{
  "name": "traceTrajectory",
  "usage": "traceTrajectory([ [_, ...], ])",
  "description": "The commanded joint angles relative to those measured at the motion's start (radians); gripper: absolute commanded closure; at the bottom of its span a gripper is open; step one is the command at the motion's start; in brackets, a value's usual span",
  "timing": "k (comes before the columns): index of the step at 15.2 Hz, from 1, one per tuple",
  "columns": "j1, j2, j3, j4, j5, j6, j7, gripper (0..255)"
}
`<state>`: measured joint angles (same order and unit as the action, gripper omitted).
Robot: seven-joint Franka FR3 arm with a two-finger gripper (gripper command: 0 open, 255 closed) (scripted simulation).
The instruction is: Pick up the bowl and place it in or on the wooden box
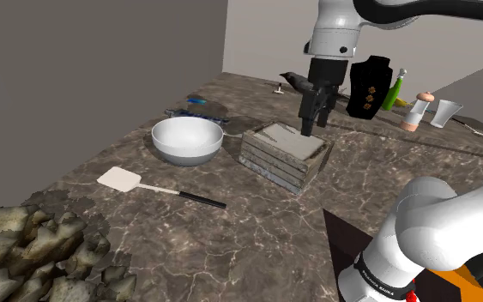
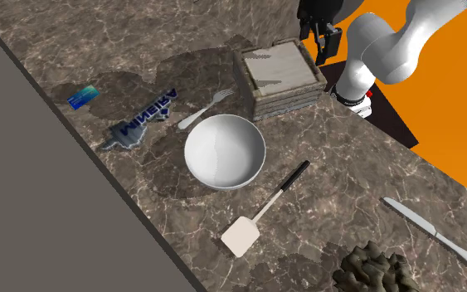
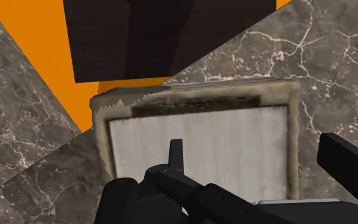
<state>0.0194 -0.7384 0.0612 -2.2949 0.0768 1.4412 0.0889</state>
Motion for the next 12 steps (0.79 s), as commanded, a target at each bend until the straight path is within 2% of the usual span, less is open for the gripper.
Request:
traceTrajectory([
  [1, 0.0, 0.0, 0.0, 0.0, 0.0, 0.0, 0.0, 0],
  [12, 0.006, 0.37, 0.03, 0.193, 0.035, 0.241, 0.013, 0],
])
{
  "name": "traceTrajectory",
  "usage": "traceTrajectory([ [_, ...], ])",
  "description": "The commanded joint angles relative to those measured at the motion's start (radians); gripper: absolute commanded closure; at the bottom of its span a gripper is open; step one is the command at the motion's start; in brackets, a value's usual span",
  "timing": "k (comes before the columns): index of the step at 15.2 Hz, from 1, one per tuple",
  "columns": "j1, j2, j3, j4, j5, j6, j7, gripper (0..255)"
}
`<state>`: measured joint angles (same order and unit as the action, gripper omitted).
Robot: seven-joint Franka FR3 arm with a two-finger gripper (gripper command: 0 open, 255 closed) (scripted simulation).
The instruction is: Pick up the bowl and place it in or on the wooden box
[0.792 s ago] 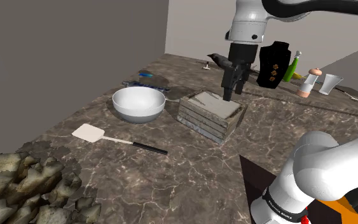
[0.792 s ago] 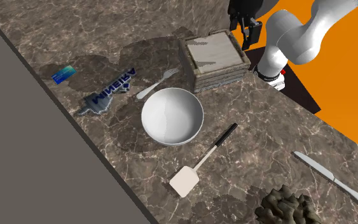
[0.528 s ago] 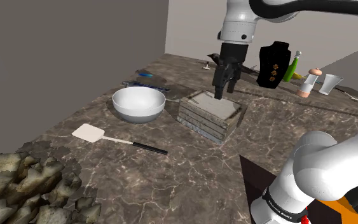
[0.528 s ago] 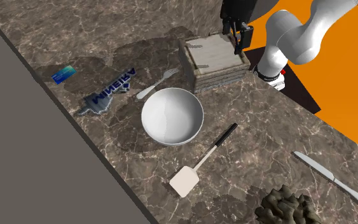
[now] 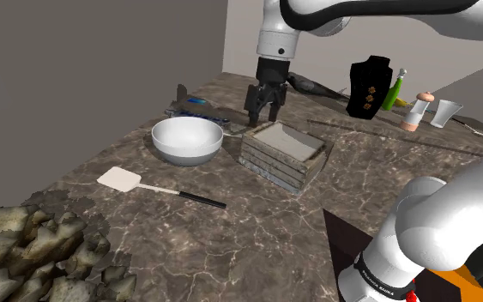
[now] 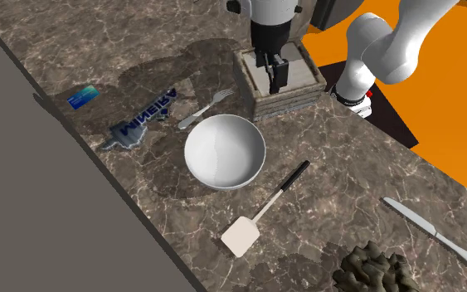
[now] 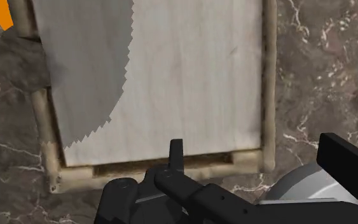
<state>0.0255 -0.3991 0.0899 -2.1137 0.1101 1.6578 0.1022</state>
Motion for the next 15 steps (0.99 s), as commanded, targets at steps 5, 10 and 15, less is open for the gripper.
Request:
traceTrajectory([
  [5, 0.005, 0.205, 0.013, 0.15, 0.008, 0.091, 0.007, 0],
  [10, 0.011, 0.384, 0.024, 0.323, 0.008, 0.128, 0.017, 0],
  [15, 0.015, 0.407, 0.027, 0.295, 0.008, 0.183, 0.017, 0],
])
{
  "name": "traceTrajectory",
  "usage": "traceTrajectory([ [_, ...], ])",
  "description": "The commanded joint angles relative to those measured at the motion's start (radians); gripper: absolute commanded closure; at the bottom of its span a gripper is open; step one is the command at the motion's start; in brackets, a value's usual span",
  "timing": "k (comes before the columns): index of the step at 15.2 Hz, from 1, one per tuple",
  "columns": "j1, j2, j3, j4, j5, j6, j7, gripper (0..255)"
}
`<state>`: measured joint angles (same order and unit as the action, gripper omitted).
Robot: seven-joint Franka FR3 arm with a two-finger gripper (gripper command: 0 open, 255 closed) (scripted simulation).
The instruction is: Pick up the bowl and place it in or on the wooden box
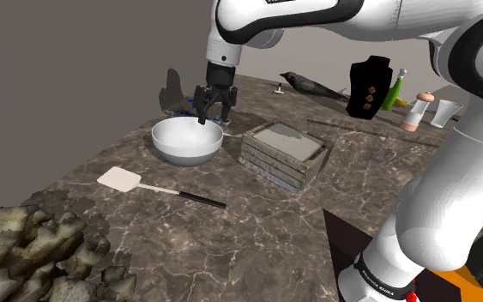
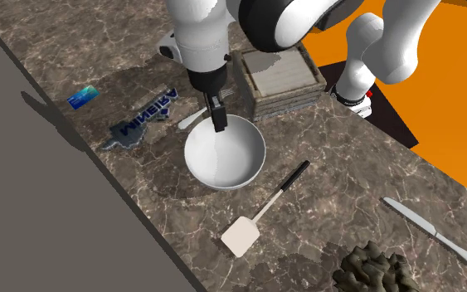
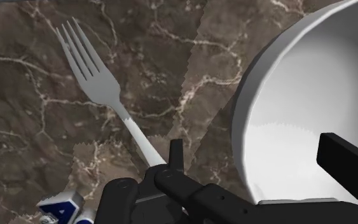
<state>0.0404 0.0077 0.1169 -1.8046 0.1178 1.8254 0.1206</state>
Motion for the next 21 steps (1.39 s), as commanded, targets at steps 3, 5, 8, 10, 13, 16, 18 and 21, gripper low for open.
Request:
traceTrajectory([
  [3, 0.002, 0.004, 0.002, -0.05, 0.001, 0.055, -0.002, 0],
  [5, 0.003, 0.005, 0.003, -0.057, 0.002, 0.062, -0.002, 0],
  [8, 0.003, 0.005, 0.003, -0.056, 0.002, 0.062, -0.002, 0],
  [10, 0.003, 0.005, 0.003, -0.056, 0.002, 0.062, -0.002, 0],
  [13, 0.003, 0.005, 0.003, -0.056, 0.002, 0.062, -0.002, 255],
  [16, 0.003, 0.005, 0.003, -0.056, 0.002, 0.062, -0.002, 255],
  [18, 0.003, 0.005, 0.003, -0.056, 0.002, 0.062, -0.002, 255],
  [21, 0.003, 0.005, 0.003, -0.056, 0.002, 0.062, -0.002, 255],
])
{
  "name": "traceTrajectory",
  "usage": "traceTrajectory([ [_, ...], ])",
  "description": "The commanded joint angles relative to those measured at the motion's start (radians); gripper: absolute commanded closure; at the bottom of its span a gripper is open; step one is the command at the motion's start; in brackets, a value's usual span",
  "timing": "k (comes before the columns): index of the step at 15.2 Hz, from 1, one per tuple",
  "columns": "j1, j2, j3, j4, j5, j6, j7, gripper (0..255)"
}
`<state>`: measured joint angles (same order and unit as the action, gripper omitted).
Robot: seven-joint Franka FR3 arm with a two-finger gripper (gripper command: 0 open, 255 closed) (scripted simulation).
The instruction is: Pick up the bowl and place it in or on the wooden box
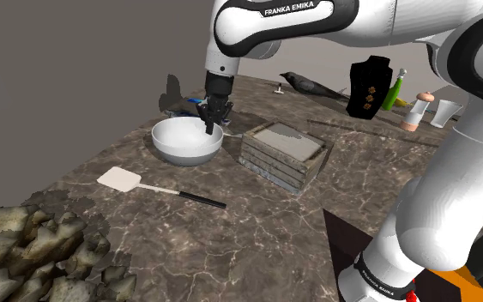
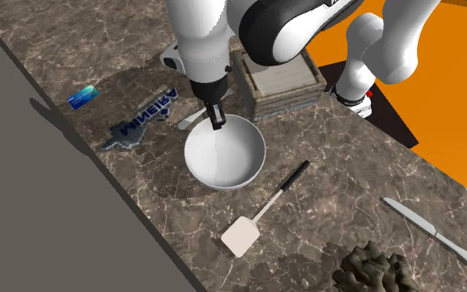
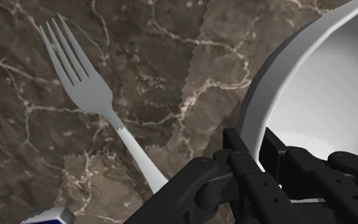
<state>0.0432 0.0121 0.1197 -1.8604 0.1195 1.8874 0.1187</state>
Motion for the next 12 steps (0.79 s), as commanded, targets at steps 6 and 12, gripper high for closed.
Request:
traceTrajectory([
  [6, -0.001, -0.005, -0.001, 0.074, -0.002, -0.079, 0.008, 255],
  [12, -0.002, -0.002, -0.001, 0.158, -0.004, -0.16, 0.016, 255],
])
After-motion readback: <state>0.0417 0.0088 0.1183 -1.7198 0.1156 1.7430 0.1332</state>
